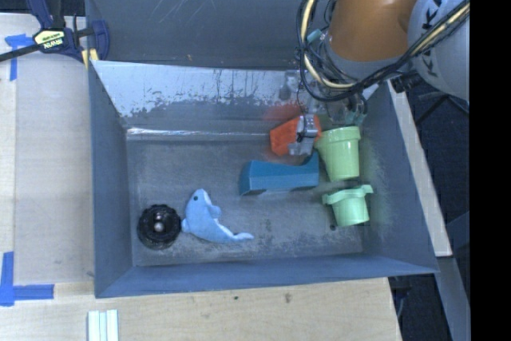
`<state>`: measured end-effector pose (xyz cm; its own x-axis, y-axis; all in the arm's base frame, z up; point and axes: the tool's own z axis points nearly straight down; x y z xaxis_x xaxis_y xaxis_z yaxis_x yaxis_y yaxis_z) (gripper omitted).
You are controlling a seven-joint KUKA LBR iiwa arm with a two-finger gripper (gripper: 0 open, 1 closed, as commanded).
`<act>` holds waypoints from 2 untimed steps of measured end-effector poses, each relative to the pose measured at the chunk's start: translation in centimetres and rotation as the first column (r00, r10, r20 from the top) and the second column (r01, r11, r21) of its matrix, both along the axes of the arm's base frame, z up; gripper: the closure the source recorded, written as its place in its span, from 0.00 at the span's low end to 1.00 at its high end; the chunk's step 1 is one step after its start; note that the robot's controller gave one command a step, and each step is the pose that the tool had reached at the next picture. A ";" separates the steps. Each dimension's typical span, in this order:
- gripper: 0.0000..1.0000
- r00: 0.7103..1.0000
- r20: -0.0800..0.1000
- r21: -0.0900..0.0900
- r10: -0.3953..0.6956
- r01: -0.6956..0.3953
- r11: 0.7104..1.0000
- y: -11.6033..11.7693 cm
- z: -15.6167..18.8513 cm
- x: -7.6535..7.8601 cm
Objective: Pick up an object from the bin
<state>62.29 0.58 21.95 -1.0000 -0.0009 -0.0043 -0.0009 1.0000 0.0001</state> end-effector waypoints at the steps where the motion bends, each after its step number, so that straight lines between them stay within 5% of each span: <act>1: 0.00 1.000 0.001 0.000 -0.013 0.013 1.000 -1.6 -7.6 -1.7; 2: 0.00 1.000 -0.007 0.000 -0.011 0.011 1.000 -2.2 -11.0 -2.7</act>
Offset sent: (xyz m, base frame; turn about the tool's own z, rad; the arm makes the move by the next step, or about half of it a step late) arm -0.0398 -0.0315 -0.0624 -0.0037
